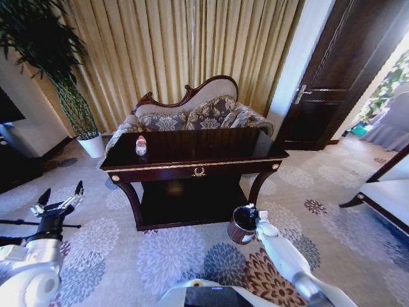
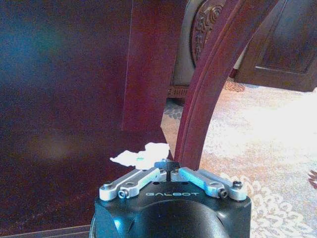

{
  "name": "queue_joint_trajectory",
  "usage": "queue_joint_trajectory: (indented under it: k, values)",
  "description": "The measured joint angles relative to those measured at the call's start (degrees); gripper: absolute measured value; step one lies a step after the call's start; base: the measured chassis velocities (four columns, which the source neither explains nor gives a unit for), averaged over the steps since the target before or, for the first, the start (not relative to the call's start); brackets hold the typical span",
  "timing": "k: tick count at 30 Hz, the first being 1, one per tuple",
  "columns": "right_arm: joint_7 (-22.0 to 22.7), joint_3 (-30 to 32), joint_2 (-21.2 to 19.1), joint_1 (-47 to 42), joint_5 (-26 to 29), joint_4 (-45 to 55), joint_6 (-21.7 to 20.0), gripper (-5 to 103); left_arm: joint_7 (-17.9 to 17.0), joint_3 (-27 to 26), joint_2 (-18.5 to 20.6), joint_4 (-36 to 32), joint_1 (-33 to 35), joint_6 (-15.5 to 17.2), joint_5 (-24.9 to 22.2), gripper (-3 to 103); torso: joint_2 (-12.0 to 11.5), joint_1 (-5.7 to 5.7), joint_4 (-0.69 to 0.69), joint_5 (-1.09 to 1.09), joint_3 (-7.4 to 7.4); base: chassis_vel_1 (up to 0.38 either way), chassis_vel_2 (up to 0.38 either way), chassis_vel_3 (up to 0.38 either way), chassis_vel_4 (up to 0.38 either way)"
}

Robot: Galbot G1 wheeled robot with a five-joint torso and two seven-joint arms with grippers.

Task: Move to the front of the table and place the trash on the table into the trash bin.

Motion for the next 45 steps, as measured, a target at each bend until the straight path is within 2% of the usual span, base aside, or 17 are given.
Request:
queue_joint_trajectory:
  k: [9,11,14,15,17,18,20,21,24,25,28,30,32,33,37,45]
  values:
    - [-0.3,0.0,-0.4,-0.7,-1.0,0.7,-0.2,0,0.0,-0.1,-0.1,-0.2,0.2,0.0,0.0,100,0.0,0.0,0.0,0.01,0.0,0.0,0.0,0.0,0.0]
    - [-0.3,0.0,-0.4,-0.9,-1.1,1.0,-0.2,-3,0.1,-0.1,-0.1,-0.2,0.2,0.0,0.0,100,0.0,0.0,-0.01,0.01,0.0,0.0,0.0,0.0,0.0]
    - [-0.2,0.2,-0.5,-1.2,-1.1,1.5,-0.5,12,0.1,0.0,0.0,-0.2,0.2,0.0,0.0,100,0.0,0.0,0.0,0.01,0.0,0.0,0.0,0.0,0.0]
    - [-0.2,0.2,-0.5,-1.2,-1.1,1.5,-0.5,12,0.1,0.0,0.0,-0.2,0.2,0.0,0.0,100,0.0,0.0,0.0,0.01,0.0,0.0,0.0,0.0,0.0]
    - [-0.1,0.2,-0.5,-1.4,-1.1,1.8,-0.5,23,0.2,0.0,0.0,-0.3,0.2,0.0,0.0,100,0.0,0.0,0.0,0.01,0.0,0.0,0.0,0.0,0.0]
    - [-0.1,0.2,-0.5,-1.4,-1.1,1.8,-0.5,23,0.2,0.0,0.0,-0.3,0.2,0.0,0.0,100,0.0,0.0,0.0,0.01,0.0,0.0,0.0,0.0,0.0]
    - [0.0,0.3,-0.5,-1.6,-1.1,2.2,-0.6,33,0.2,0.0,0.0,-0.3,0.2,0.0,0.0,100,0.0,0.0,0.0,0.01,0.0,0.0,0.0,0.0,0.0]
    - [0.0,0.3,-0.5,-1.6,-1.1,2.2,-0.6,33,0.2,0.0,0.0,-0.3,0.2,0.0,0.0,100,0.0,0.0,0.0,0.01,0.0,0.0,0.0,0.0,0.0]
    - [0.2,0.3,-0.5,-1.6,-1.1,2.5,-0.6,49,0.2,0.0,0.0,-0.3,0.3,0.0,0.0,100,0.0,0.0,0.0,0.01,0.0,0.0,0.0,0.0,0.0]
    - [0.2,0.3,-0.5,-1.6,-1.1,2.5,-0.6,49,0.2,0.0,0.0,-0.3,0.3,0.0,0.0,100,0.0,0.0,0.0,0.01,0.0,0.0,0.0,0.0,0.0]
    - [0.2,0.3,-0.5,-1.8,-1.0,2.9,-0.6,66,0.3,-0.1,0.0,-0.4,0.4,0.0,0.0,100,0.0,0.0,0.0,0.01,0.0,0.0,0.0,0.0,0.0]
    - [0.2,0.3,-0.5,-1.8,-1.0,3.0,-0.6,66,0.3,-0.1,0.0,-0.4,0.4,0.0,0.0,100,0.0,0.0,0.0,0.01,0.0,0.0,0.0,0.0,0.0]
    - [0.2,0.3,-0.5,-2.0,-0.9,3.3,-0.6,77,0.3,-0.1,-0.1,-0.4,0.4,0.0,0.0,100,0.0,0.0,0.0,0.01,0.0,0.0,0.0,0.0,0.0]
    - [0.2,0.3,-0.5,-2.0,-0.9,3.3,-0.6,77,0.3,-0.1,-0.1,-0.4,0.4,0.0,0.0,100,0.0,0.0,0.0,0.01,0.0,0.0,0.0,0.0,0.0]
    - [0.3,0.4,-0.5,-2.0,-0.8,3.6,-0.6,97,0.4,-0.1,-0.1,-0.4,0.4,0.0,0.0,100,0.0,0.0,0.0,0.01,0.0,0.0,0.0,0.0,0.0]
    - [0.3,0.4,-0.6,-2.0,-0.7,3.8,-0.7,100,0.4,-0.1,-0.2,-0.5,0.5,0.0,0.0,100,0.0,0.0,0.0,0.01,0.0,0.0,0.0,0.0,0.0]
